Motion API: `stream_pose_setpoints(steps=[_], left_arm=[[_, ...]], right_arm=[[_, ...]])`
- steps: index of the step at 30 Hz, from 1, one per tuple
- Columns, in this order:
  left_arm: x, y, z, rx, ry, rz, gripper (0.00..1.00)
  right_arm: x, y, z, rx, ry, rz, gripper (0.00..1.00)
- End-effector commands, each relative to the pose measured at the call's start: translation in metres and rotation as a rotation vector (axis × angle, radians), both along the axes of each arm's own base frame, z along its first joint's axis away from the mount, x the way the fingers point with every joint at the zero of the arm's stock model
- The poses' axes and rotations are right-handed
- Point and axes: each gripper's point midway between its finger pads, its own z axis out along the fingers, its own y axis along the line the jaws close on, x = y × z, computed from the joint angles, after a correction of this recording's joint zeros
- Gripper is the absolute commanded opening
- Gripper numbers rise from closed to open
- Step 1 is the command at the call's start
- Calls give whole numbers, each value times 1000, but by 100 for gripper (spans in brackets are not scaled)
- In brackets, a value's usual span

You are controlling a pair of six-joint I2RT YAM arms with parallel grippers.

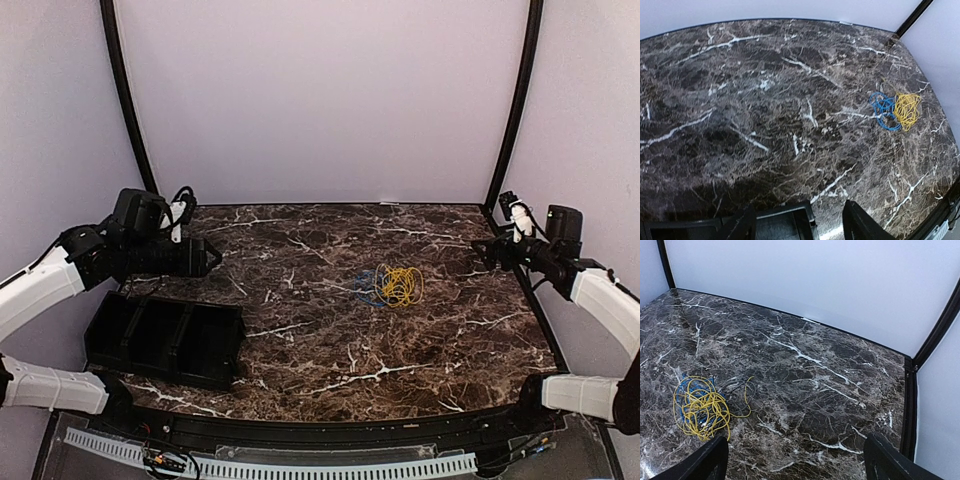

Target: Untangle the cables

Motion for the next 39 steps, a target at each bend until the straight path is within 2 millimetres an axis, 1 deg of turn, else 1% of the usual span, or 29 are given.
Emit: stream_pose_setpoints(steps=[1,2,5,7,8,10,13,16,19,25,27,30,33,34,35,36,37,38,39], left_arm=[[-32,27,-44,108,200,120,62],[-40,30,-56,122,248,129,62],[-56,39,-81,156,353,171,63],[-66,51,-97,203,410,223,64],[-69,59,-102,231,428,261,64],[-73,65,-108,249,453,289,64],[-75,67,-116,247,477,321,63],[-70,67,-125,263,481,343,61],[-61,64,-132,294,479,335,55],[-41,54,-139,327,452,297,43],[-34,50,-139,328,442,283,41],[-24,43,-137,325,420,267,36],[-9,34,-136,325,386,246,33],[-3,30,-133,319,372,242,32],[2,26,-136,318,370,233,31],[11,19,-135,307,362,226,29],[15,15,-135,303,358,219,29],[25,7,-134,287,352,212,28],[34,-1,-128,266,335,207,27]], right_arm=[[-5,17,11,-14,-73,114,95],[-6,20,11,-11,-73,129,95],[-9,25,12,-9,-82,169,95],[-9,27,13,-13,-89,179,94],[-11,27,10,-13,-74,180,94],[-12,28,9,-13,-70,187,94],[-13,30,7,-12,-61,207,94],[-13,33,3,-12,-47,229,93],[-13,34,0,-14,-36,235,93],[-13,34,-2,-22,-32,237,92],[-13,33,-3,-28,-30,235,92],[-12,32,-6,-36,-27,235,92],[-12,32,-6,-38,-26,233,92],[-12,31,-6,-40,-27,231,92],[-12,32,-6,-40,-26,232,92],[-12,31,-6,-41,-28,231,92],[-12,31,-6,-40,-27,231,92],[-12,31,-6,-40,-26,230,92],[-12,31,-6,-42,-27,229,92]])
